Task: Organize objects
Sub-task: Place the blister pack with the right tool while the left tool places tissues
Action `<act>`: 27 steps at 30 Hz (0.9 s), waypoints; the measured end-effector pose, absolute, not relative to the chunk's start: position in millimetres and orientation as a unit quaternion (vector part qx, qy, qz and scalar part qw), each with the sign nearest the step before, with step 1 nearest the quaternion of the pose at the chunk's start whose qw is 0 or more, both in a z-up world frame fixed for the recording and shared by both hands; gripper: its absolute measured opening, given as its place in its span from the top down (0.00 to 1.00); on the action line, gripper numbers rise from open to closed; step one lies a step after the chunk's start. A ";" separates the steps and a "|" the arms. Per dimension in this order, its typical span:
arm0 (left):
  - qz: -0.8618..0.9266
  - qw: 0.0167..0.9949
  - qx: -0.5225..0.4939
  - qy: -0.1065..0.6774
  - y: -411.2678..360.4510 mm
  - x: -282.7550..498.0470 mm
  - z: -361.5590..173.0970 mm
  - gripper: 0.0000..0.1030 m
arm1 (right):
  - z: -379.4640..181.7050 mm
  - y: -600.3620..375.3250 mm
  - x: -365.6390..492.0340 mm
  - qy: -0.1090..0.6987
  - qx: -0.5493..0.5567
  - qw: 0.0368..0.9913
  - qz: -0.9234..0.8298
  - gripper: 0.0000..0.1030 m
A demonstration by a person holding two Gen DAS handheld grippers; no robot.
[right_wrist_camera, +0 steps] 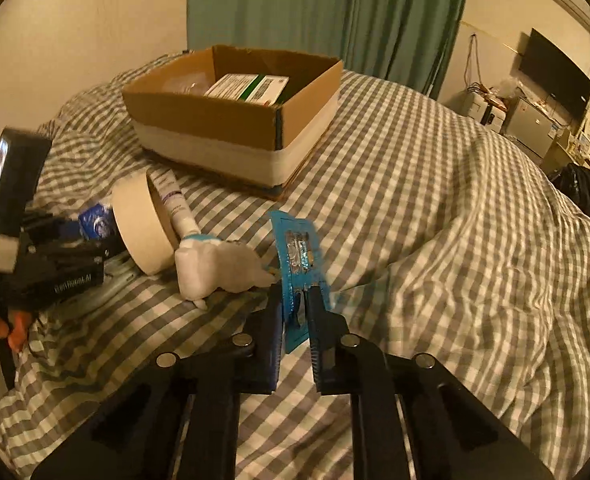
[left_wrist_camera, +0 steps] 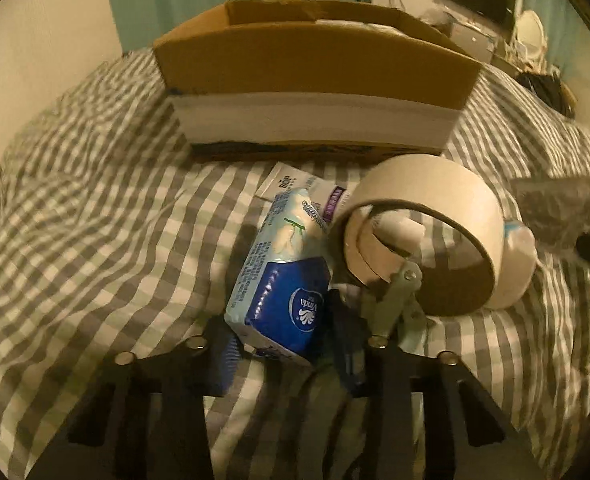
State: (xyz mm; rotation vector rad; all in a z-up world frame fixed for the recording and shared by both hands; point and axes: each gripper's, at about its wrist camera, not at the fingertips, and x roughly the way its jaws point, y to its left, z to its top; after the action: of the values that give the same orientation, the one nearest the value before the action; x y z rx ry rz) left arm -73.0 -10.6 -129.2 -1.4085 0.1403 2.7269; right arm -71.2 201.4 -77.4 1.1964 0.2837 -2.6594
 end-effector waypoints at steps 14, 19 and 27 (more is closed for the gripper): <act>0.927 0.017 -0.374 0.024 -21.4 -31.9 -44.7 0.78 | -20.0 206.4 -36.2 0.071 0.356 0.118 -0.924 0.93; 0.941 0.026 -0.338 0.020 -16.5 -30.0 -3.4 0.78 | 18.6 197.6 -23.1 0.082 0.323 0.127 -0.934 0.93; 0.953 0.043 -0.301 -0.003 -16.6 -48.7 51.2 0.78 | 80.8 173.5 -31.6 0.104 0.274 0.141 -0.946 0.93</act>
State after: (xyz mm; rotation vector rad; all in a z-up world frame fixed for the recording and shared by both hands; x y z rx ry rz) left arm -48.7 -16.6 51.2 -0.9207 -0.0098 2.9138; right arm -31.6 173.5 80.8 0.7925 0.2998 -2.7302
